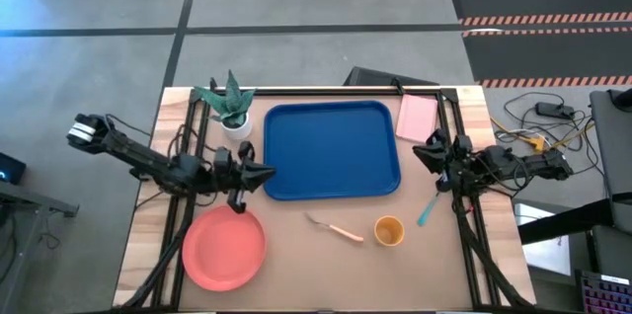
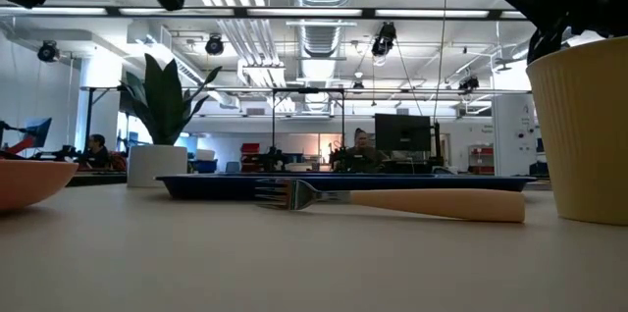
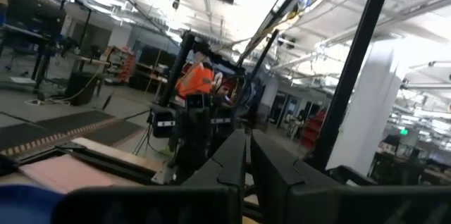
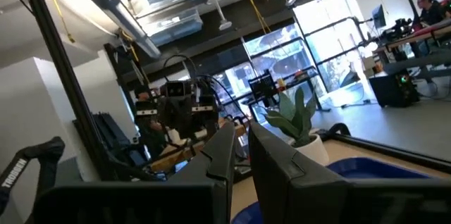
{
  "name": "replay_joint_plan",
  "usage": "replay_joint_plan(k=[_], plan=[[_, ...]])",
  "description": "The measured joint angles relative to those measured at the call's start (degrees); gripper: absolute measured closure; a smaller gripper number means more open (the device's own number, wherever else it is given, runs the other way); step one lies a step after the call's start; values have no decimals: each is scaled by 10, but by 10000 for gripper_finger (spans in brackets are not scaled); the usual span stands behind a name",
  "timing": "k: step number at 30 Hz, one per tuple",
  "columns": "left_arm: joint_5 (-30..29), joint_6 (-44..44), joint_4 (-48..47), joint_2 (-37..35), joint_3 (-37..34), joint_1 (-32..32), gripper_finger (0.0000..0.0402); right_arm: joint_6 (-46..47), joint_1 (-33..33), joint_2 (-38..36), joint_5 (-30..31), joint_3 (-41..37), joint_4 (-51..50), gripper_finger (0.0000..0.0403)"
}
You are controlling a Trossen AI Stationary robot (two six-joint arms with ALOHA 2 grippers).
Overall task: Pick and place plate/cup/fork/spoon on tray
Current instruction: Put the orange plate on the blue tray
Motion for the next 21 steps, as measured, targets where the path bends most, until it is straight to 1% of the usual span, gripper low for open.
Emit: replay_joint_plan(k=[5, 12, 16, 21], plan=[[2, -44, -13, 43, 19, 0, 396, -14, 0, 0, 2, 0, 5, 369], [2, -181, -98, 77, 48, -8, 396, -45, 0, 0, 4, 34, -12, 369], [-1, -259, -173, 100, 78, -14, 400, -61, 0, 0, 3, 59, -49, 369], [-3, -360, -304, 112, 126, -19, 401, -77, 0, 0, 3, 77, -78, 369]])
